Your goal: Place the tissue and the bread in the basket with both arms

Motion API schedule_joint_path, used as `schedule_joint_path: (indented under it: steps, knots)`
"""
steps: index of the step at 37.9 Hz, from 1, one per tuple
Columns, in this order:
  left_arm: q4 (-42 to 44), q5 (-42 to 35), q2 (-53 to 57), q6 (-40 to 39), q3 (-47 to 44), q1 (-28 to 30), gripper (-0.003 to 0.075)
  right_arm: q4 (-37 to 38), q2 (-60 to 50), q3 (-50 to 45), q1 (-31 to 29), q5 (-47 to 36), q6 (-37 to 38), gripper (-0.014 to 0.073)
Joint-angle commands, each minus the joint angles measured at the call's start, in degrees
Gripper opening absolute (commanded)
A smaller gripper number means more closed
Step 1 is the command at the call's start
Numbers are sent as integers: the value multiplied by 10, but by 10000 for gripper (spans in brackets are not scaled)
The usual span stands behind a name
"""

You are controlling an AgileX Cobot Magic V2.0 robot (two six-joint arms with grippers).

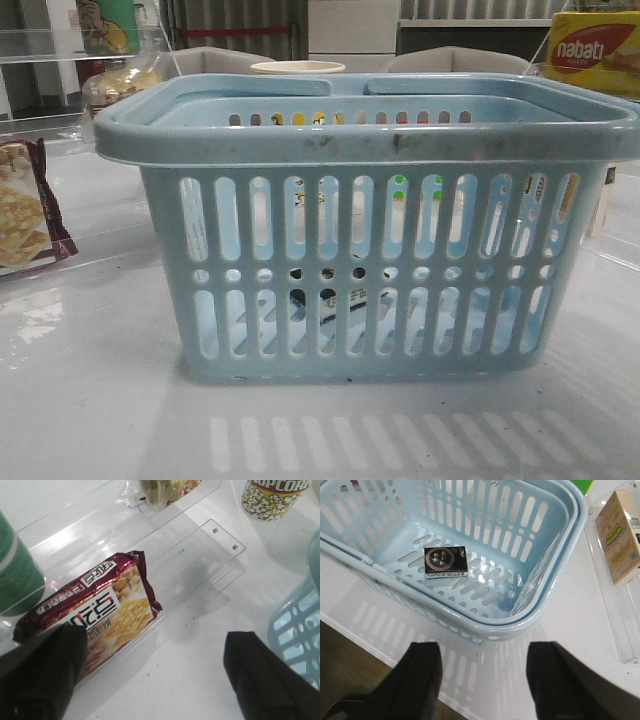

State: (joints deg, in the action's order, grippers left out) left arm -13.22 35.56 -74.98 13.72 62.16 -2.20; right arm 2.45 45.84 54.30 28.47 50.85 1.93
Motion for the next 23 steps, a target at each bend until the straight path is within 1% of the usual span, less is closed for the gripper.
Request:
schedule_joint_path:
  steps: [1, 13, 23]
  knots:
    - [-24, -37, -39, 6, 63, -7, 678, 8, -4, 15, 0, -36, -6, 491]
    - [-24, -56, -213, 15, 231, -43, 676, 8, -4, 15, 0, -36, -6, 491]
    - [-23, -99, -337, 16, 350, -43, 676, 8, -4, 15, 0, -36, -6, 491]
